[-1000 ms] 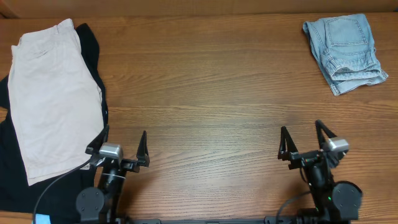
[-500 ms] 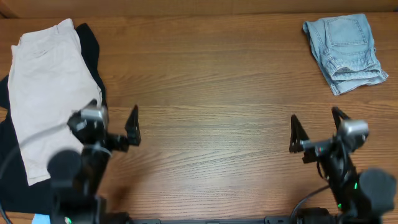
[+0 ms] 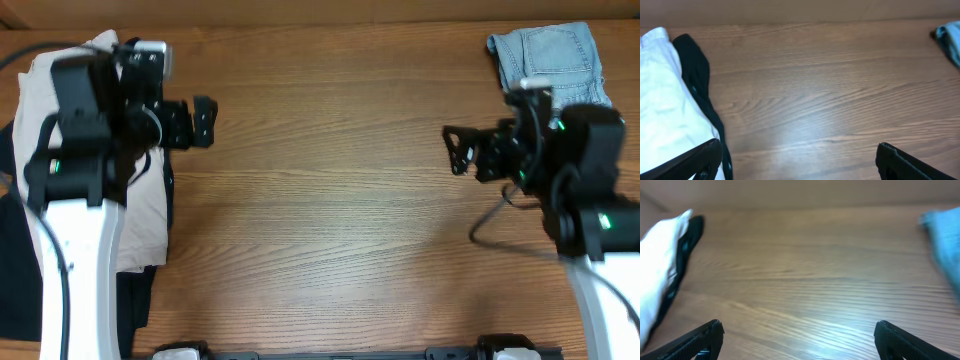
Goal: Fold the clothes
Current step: 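Move the left gripper over the beige pants on the black shirt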
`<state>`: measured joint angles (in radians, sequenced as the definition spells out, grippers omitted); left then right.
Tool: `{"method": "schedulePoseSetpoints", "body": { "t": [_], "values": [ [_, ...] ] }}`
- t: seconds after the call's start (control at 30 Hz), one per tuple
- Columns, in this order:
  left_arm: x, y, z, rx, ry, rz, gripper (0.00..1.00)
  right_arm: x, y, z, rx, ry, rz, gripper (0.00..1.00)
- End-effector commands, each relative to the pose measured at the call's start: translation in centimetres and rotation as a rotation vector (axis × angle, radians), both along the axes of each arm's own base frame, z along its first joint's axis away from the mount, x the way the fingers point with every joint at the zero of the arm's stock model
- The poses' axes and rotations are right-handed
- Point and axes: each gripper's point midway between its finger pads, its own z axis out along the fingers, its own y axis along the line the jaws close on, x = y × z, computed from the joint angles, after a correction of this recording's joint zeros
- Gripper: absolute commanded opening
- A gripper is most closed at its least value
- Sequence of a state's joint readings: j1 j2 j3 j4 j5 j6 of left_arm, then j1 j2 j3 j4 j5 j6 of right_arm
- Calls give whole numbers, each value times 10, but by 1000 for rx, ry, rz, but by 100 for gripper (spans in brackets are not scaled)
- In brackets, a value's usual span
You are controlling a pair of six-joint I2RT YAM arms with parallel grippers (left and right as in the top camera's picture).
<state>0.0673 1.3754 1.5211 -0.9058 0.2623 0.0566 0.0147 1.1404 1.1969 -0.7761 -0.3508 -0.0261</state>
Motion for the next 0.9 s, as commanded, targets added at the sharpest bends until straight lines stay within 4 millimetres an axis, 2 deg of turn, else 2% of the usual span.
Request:
{"method": "schedulePoseSetpoints", "body": {
  "t": [0.0,0.1,0.2,0.37,0.5,0.63,0.67,0.77,0.87],
  "values": [
    [25,4,-11,48,2,-42,100,10,31,-14,119,71,153,100],
    [42,27,-24,110,12,37,100,17,44,-38,184,164,212,100],
    [50,54,-32,130,20,108,100,23,48,-58,209,229,226,100],
    [57,131,-53,155,57,289,100,32,48,-89,217,316,216,100],
    [58,182,-79,143,99,389,100,34,48,-97,219,334,214,95],
    [63,204,-119,126,175,419,96,36,48,-95,218,323,215,90],
    [67,207,-140,121,211,420,93,36,48,-95,218,324,215,88],
    [70,214,-168,121,265,450,85,35,48,-96,218,329,215,85],
    [70,227,-188,127,305,541,84,34,48,-97,219,337,213,84]
  ]
}}
